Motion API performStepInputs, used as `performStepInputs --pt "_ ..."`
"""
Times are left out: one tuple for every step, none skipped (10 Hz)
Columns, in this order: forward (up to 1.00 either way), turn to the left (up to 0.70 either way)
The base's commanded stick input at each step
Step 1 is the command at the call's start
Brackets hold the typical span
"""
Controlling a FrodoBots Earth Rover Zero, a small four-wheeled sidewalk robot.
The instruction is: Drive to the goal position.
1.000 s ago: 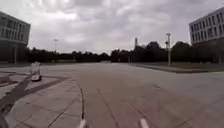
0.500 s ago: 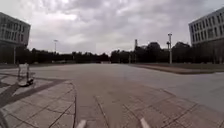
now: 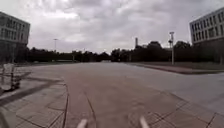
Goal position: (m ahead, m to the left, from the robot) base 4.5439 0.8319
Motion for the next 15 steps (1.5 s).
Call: performStepInputs --pt "0.7 0.35" --pt "0.7 0.35" --pt "0.7 0.35" --pt "0.7 0.35" --pt "0.7 0.35" --pt "0.7 0.35" --pt "0.7 0.24" --pt "0.7 0.0" --pt "0.7 0.0" --pt "0.7 0.0" --pt "0.7 0.0" --pt "0.7 0.0" --pt "0.7 0.0" --pt "0.7 0.0" --pt "0.7 0.0"
